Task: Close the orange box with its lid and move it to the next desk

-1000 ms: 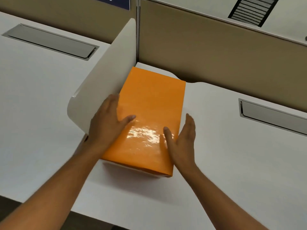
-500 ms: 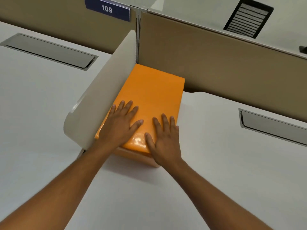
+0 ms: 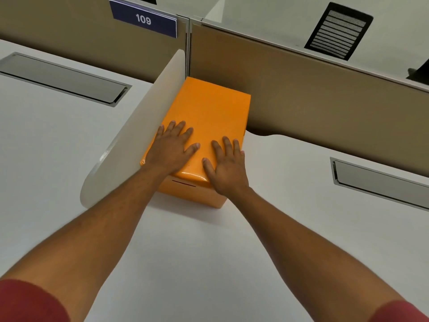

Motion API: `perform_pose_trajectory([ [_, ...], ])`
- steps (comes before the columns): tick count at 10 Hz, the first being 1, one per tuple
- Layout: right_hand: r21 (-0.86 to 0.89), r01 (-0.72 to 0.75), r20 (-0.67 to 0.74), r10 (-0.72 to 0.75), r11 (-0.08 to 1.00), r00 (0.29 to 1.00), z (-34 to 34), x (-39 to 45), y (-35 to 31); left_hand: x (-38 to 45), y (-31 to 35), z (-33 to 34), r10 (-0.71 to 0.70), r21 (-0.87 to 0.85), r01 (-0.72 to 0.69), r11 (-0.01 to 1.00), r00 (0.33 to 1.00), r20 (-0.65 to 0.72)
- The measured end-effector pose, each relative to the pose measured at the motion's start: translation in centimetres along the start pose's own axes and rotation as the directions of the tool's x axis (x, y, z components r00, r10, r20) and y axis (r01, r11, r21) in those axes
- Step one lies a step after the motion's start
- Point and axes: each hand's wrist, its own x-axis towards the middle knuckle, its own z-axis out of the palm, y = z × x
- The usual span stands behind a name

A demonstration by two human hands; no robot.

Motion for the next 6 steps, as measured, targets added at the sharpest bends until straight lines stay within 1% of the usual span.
perform_pose_trajectory([
  [2,-0.014,0.004,0.033,-0.004,1.0,0.999,-0.3,0.5,0.0,0.4,0.1,-0.1,-0.002,0.045,0.001,0.999,1.0,0.016],
  [3,0.007,0.006,0.108,-0.006,1.0,0.994,-0.8,0.9,0.1,0.4,0.7,-0.5,-0.004,0.117,-0.001,0.993,0.999,0.045],
  [4,0.116,-0.022,0.16,0.003,0.993,0.987,-2.4,1.1,0.1,-0.1,1.9,-1.4,-0.011,0.16,0.006,0.987,1.0,0.027],
  [5,0.162,0.028,0.004,-0.029,0.986,1.0,-4.5,0.6,1.4,-1.0,4.2,-2.3,-0.014,0.064,0.02,0.998,0.996,-0.094],
  [6,0.065,0.105,-0.165,-0.094,0.992,0.982,-7.5,-0.5,3.7,-1.6,7.9,-2.9,0.056,0.034,-0.051,0.998,0.98,-0.192],
])
